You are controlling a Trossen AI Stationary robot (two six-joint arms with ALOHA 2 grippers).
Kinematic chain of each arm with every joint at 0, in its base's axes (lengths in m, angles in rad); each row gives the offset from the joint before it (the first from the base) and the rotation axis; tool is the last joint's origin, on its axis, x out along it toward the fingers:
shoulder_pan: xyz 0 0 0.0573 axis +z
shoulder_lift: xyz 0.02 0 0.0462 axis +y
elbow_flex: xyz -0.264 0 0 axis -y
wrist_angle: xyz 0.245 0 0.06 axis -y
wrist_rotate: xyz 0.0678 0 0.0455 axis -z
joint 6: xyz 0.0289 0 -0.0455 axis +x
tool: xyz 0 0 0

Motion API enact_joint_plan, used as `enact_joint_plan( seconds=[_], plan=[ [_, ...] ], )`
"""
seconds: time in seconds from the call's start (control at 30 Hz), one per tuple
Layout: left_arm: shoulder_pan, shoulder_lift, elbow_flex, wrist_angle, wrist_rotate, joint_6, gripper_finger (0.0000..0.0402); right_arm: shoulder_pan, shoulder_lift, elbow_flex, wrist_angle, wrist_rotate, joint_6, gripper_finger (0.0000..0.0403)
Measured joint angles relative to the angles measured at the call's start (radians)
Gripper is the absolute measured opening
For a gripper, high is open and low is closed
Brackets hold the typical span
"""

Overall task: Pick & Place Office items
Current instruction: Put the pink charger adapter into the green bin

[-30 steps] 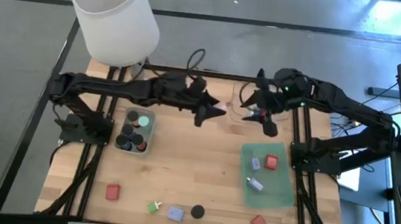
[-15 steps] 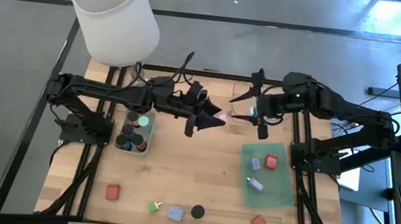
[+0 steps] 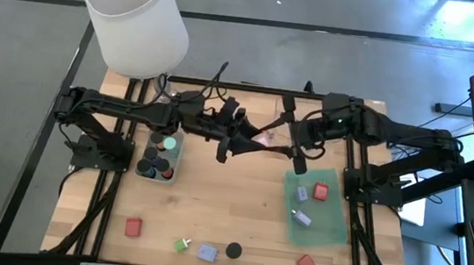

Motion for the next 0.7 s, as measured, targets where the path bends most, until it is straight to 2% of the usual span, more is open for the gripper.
enact_joint_plan(
  seconds=[0.37,0.63,0.7],
  plan=[
    [-0.001,0.001,0.000,-0.009,0.058,-0.051,0.0191,0.046,0.022,0.000,0.021,-0.008,-0.075,0.0204],
    [0.000,0.001,0.000,-0.017,0.082,-0.114,0.0193,0.046,0.022,0.000,0.021,-0.021,-0.030,0.0131],
    [0.000,0.001,0.000,-0.017,0.081,-0.133,0.0200,0.046,0.022,0.000,0.021,-0.026,-0.026,0.0129]
  ],
)
